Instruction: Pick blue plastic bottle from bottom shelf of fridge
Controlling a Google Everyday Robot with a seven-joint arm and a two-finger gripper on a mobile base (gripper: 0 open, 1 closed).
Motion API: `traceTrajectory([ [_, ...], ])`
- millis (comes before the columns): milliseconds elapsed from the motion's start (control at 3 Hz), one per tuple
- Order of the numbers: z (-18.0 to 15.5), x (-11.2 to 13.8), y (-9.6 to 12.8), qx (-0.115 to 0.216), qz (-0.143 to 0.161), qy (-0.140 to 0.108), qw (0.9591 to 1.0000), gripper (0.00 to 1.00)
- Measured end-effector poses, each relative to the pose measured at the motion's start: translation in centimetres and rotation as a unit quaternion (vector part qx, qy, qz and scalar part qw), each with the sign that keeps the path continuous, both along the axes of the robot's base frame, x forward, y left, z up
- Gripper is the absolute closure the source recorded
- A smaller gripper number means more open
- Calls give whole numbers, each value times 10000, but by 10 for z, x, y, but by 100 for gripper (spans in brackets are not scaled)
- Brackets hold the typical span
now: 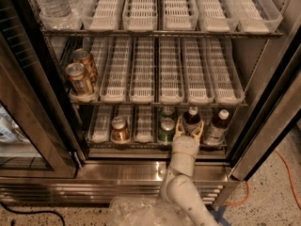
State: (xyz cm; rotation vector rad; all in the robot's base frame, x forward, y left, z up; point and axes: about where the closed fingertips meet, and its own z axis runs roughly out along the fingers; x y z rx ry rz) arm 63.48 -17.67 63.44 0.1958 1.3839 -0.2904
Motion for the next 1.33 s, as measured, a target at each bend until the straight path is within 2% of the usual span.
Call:
traceTrajectory([
  [667, -8, -24, -12, 58, -140, -139, 9998, 100],
  [1000, -7, -38, -15, 56, -127, -302, 9994, 100],
  [1333, 11, -53, -9, -205, 59, -542, 9983, 100],
])
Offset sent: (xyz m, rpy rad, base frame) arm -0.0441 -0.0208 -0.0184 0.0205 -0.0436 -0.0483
